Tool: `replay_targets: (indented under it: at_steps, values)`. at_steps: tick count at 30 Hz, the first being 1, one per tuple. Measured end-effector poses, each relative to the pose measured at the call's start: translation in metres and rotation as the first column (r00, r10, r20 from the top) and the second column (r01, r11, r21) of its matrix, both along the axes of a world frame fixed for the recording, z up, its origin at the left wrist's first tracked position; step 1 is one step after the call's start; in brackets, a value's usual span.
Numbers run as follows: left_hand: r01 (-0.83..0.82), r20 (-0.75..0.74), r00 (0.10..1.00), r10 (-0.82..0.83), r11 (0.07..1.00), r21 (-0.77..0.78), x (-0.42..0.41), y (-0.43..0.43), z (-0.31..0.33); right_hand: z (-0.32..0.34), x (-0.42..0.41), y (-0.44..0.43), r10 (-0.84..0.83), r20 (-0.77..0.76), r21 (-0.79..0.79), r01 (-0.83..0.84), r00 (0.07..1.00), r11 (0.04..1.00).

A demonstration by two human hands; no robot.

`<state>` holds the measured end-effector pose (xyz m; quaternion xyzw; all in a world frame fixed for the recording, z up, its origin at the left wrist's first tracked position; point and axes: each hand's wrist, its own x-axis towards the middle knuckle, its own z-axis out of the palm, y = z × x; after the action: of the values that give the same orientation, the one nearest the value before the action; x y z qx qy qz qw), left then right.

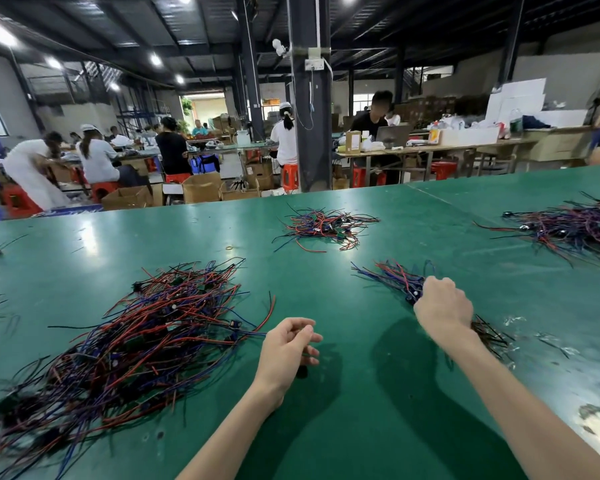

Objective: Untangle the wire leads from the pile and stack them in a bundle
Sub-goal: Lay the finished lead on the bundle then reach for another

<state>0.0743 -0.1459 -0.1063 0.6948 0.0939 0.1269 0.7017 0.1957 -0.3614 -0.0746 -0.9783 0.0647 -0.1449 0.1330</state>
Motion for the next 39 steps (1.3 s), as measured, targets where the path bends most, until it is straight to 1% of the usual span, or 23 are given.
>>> replay_targets:
  at_steps: [2,3,5,7,9,11,12,14,15,16,17,18,20,21,23,27,29,30,31,35,37,39]
  values:
    - [-0.006,0.002,1.000,0.006,1.000,0.015,0.000,0.000,-0.001,-0.006,-0.009,0.016,0.088,0.093,-0.060,-0.083,0.992,0.995]
    - [-0.008,0.003,1.000,0.008,1.000,0.022,0.000,-0.001,-0.001,-0.010,-0.015,0.026,0.152,0.116,-0.076,-0.144,0.982,0.987]
    - [-0.017,0.010,1.000,0.016,0.999,0.047,-0.002,-0.002,-0.001,-0.023,-0.025,0.045,0.294,0.092,-0.046,-0.291,0.951,0.956]
    - [-0.032,0.025,0.999,0.029,0.995,0.094,-0.005,0.000,-0.003,-0.035,-0.031,0.057,0.409,0.031,0.034,-0.410,0.912,0.911]
    - [-0.030,0.038,0.999,0.024,0.984,0.176,-0.012,0.003,-0.005,-0.043,-0.032,0.063,0.458,0.031,0.056,-0.459,0.888,0.886]
    - [-0.067,0.103,0.994,0.035,0.942,0.330,-0.020,0.011,-0.003,-0.046,-0.032,0.064,0.462,0.056,0.036,-0.464,0.885,0.885]
    - [-0.115,0.160,0.986,0.051,0.899,0.423,-0.023,0.019,0.001,-0.047,-0.031,0.064,0.460,0.062,0.016,-0.461,0.886,0.887]
    - [-0.253,0.283,0.954,0.098,0.771,0.585,-0.024,0.043,0.013,-0.048,-0.031,0.066,0.468,0.056,-0.055,-0.465,0.882,0.884]
    - [-0.310,0.318,0.941,0.120,0.685,0.659,-0.022,0.058,0.019,-0.048,-0.031,0.067,0.475,0.048,-0.083,-0.470,0.879,0.879]
    - [-0.338,0.322,0.937,0.136,0.585,0.737,-0.019,0.073,0.025,-0.048,-0.032,0.068,0.481,0.045,-0.098,-0.475,0.876,0.874]
    - [-0.327,0.294,0.945,0.144,0.480,0.814,-0.016,0.087,0.030,-0.048,-0.032,0.069,0.484,0.043,-0.103,-0.478,0.874,0.872]
    - [-0.276,0.234,0.960,0.153,0.378,0.884,-0.013,0.098,0.032,-0.048,-0.032,0.069,0.486,0.042,-0.106,-0.480,0.873,0.871]
    - [-0.118,0.081,0.977,0.199,0.178,0.977,-0.007,0.112,0.030,-0.048,-0.033,0.068,0.489,0.042,-0.112,-0.482,0.871,0.869]
    - [-0.046,0.024,0.974,0.224,0.095,0.994,-0.006,0.116,0.028,-0.048,-0.034,0.068,0.492,0.042,-0.113,-0.485,0.870,0.867]
    - [0.020,-0.018,0.968,0.249,-0.008,1.000,-0.003,0.120,0.024,-0.047,-0.036,0.068,0.503,0.036,-0.109,-0.497,0.864,0.861]
    - [0.009,0.026,0.963,0.268,-0.129,0.992,0.003,0.120,0.023,-0.047,-0.036,0.067,0.510,0.037,-0.098,-0.505,0.859,0.858]
    - [0.051,0.011,0.963,0.270,-0.223,0.974,0.007,0.118,0.023,-0.046,-0.036,0.067,0.508,0.037,-0.095,-0.503,0.861,0.859]
    - [0.069,0.002,0.962,0.273,-0.248,0.966,0.008,0.117,0.023,-0.045,-0.036,0.067,0.508,0.036,-0.092,-0.503,0.861,0.859]
    - [0.072,0.001,0.962,0.274,-0.253,0.965,0.009,0.117,0.023,-0.045,-0.037,0.066,0.510,0.037,-0.085,-0.506,0.859,0.858]
    - [0.027,0.035,0.963,0.266,-0.224,0.974,0.011,0.115,0.025,-0.046,-0.036,0.065,0.522,0.044,-0.044,-0.520,0.852,0.853]
    - [-0.037,0.085,0.967,0.242,-0.198,0.979,0.009,0.111,0.026,-0.045,-0.036,0.065,0.520,0.044,-0.032,-0.519,0.853,0.854]
    - [-0.165,0.189,0.965,0.183,-0.139,0.976,0.007,0.105,0.031,-0.045,-0.036,0.066,0.516,0.049,-0.018,-0.516,0.855,0.856]
